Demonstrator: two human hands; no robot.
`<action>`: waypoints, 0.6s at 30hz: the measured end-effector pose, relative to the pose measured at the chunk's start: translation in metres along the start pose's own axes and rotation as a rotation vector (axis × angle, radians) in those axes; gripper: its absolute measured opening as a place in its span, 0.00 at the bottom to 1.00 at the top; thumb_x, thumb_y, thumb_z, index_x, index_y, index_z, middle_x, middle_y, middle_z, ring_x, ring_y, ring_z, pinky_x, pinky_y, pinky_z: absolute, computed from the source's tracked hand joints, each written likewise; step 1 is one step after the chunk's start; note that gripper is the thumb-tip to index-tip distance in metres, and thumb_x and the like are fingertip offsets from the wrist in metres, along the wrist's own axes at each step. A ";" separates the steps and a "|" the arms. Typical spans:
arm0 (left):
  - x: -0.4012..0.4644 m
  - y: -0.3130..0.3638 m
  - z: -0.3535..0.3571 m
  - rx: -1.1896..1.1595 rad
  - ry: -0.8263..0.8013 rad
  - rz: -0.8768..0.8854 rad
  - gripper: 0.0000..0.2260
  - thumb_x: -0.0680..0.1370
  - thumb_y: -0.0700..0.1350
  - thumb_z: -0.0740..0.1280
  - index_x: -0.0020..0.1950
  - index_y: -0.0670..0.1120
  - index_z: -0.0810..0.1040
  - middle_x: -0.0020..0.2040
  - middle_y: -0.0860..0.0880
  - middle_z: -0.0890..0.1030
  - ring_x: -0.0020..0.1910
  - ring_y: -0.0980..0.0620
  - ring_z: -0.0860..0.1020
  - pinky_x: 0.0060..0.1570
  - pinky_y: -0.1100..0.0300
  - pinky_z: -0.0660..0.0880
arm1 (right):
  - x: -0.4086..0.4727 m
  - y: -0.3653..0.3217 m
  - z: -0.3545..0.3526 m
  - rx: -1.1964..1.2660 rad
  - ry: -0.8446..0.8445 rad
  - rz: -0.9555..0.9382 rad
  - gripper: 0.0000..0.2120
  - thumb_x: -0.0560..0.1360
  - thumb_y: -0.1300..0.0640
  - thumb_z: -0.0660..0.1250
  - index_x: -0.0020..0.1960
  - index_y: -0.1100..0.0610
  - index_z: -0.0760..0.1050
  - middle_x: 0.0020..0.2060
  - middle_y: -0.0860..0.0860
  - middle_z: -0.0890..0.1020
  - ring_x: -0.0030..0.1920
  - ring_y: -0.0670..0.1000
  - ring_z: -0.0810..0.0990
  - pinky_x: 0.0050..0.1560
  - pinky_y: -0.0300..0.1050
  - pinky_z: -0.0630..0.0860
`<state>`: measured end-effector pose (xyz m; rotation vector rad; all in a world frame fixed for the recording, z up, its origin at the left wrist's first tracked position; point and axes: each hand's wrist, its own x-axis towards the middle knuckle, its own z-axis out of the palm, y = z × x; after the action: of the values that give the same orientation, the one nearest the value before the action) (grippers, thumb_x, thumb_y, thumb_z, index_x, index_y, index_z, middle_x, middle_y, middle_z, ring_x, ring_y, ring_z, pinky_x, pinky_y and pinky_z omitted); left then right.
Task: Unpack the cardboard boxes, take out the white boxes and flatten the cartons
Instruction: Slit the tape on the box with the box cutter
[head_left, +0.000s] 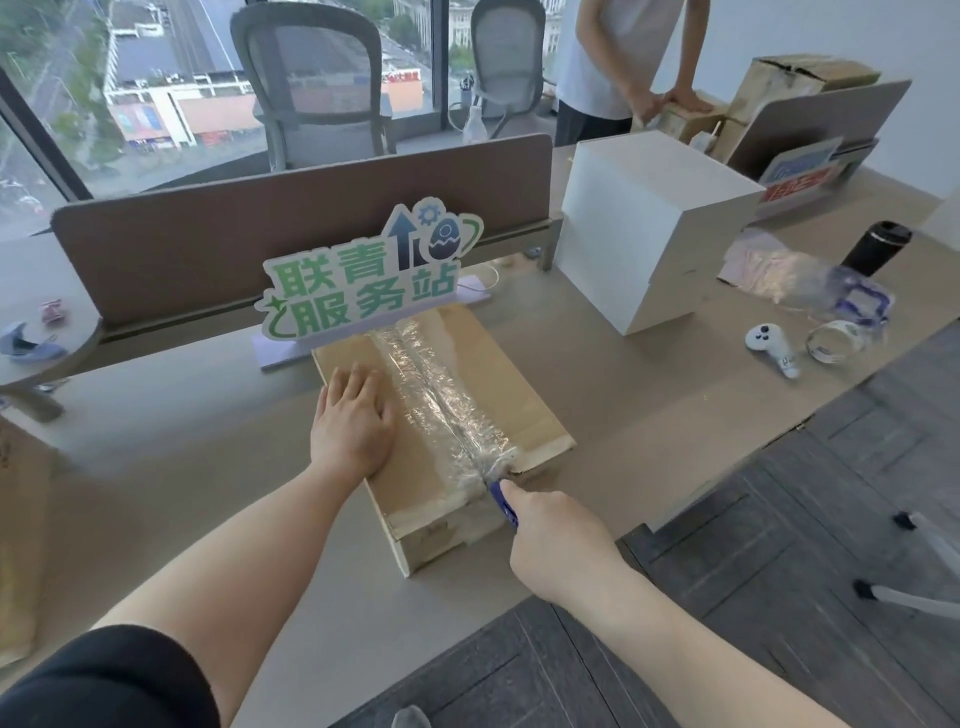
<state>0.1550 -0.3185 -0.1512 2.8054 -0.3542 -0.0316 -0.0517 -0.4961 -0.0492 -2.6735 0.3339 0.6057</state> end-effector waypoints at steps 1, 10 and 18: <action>0.000 0.001 0.000 0.010 -0.005 0.002 0.24 0.81 0.52 0.49 0.77 0.48 0.61 0.80 0.50 0.55 0.79 0.48 0.47 0.78 0.50 0.46 | -0.003 0.002 0.002 0.019 -0.002 0.002 0.33 0.76 0.64 0.55 0.79 0.49 0.55 0.58 0.53 0.78 0.51 0.56 0.77 0.42 0.45 0.72; -0.064 0.027 -0.012 0.069 -0.187 0.113 0.25 0.83 0.60 0.49 0.80 0.57 0.55 0.81 0.52 0.48 0.80 0.50 0.42 0.77 0.49 0.40 | -0.019 0.036 0.044 0.800 0.192 0.119 0.25 0.80 0.62 0.54 0.75 0.47 0.65 0.46 0.49 0.79 0.29 0.48 0.75 0.26 0.38 0.72; -0.086 0.024 -0.015 0.148 -0.156 0.193 0.25 0.82 0.57 0.52 0.79 0.59 0.56 0.80 0.53 0.55 0.79 0.48 0.50 0.77 0.49 0.47 | -0.017 0.010 0.059 1.168 0.260 0.198 0.27 0.79 0.67 0.54 0.73 0.46 0.68 0.41 0.59 0.78 0.25 0.52 0.74 0.26 0.43 0.72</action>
<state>0.0672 -0.3151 -0.1314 2.9074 -0.6886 -0.1889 -0.0912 -0.4785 -0.0943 -1.5785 0.7462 0.0307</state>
